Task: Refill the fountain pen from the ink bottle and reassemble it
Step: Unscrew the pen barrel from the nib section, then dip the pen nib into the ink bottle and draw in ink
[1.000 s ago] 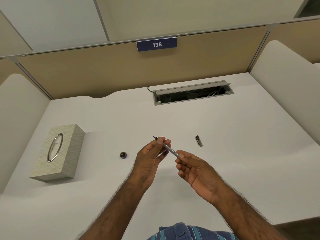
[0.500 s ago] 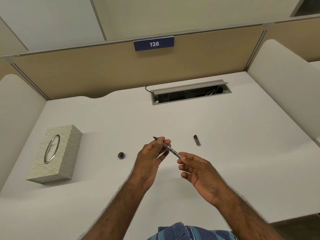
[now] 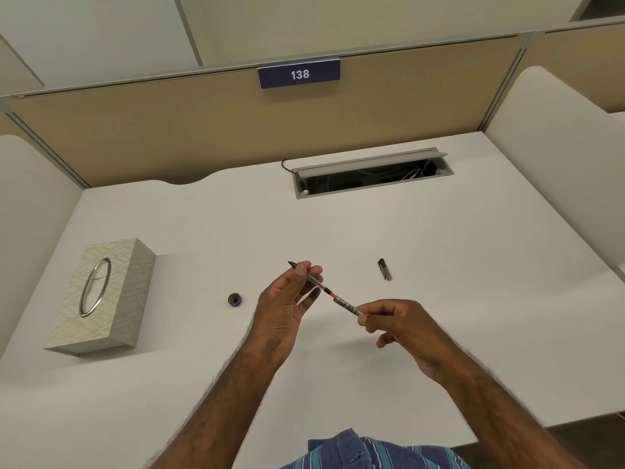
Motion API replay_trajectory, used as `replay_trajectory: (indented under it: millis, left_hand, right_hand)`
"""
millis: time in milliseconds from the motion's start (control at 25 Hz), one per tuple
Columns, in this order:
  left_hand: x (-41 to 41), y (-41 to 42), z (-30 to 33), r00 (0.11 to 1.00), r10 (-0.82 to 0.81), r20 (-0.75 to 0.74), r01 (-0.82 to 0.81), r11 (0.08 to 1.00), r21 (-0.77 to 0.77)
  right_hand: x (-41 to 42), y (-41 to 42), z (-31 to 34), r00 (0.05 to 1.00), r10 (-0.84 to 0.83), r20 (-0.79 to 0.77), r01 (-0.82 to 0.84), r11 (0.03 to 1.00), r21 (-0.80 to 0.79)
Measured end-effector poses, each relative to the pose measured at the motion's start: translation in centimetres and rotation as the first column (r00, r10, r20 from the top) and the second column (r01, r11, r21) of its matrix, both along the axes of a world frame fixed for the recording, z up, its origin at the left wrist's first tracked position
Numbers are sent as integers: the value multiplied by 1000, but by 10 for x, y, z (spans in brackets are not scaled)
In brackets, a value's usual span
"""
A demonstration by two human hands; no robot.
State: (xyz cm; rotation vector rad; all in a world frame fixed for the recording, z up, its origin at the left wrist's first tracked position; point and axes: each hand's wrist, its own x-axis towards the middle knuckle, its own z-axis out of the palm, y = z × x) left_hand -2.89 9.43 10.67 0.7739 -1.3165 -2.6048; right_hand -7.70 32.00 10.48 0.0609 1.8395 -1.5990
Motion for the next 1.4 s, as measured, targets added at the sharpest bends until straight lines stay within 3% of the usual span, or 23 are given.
replay_trajectory:
  millis: [240, 360, 560, 800, 1200, 1400]
  left_hand:
    - [-7, -17, -1, 997, 73, 18, -73, 996, 41]
    - [-7, -23, -3, 995, 87, 39, -89, 995, 48]
    - [-6, -25, -7, 995, 85, 54, -88, 994, 67]
    - [-3, -27, -9, 995, 81, 64, -86, 994, 74]
    - [-5, -31, -9, 997, 54, 50, -58, 994, 88]
    - [-7, -28, -5, 999, 30, 29, -33, 996, 84]
  right_hand:
    - [-26, 6, -20, 994, -93, -59, 97, 993, 71]
    - [-41, -6, -38, 972, -140, -188, 175, 967, 187]
    - [-61, -27, -75, 912, -41, -408, 239, 862, 447]
    - [-64, -47, -90, 870, 81, -487, 265, 757, 598]
    - [-66, -50, -102, 839, 128, -529, 288, 719, 632]
    - [-49, -43, -74, 791, 48, -610, 291, 847, 445]
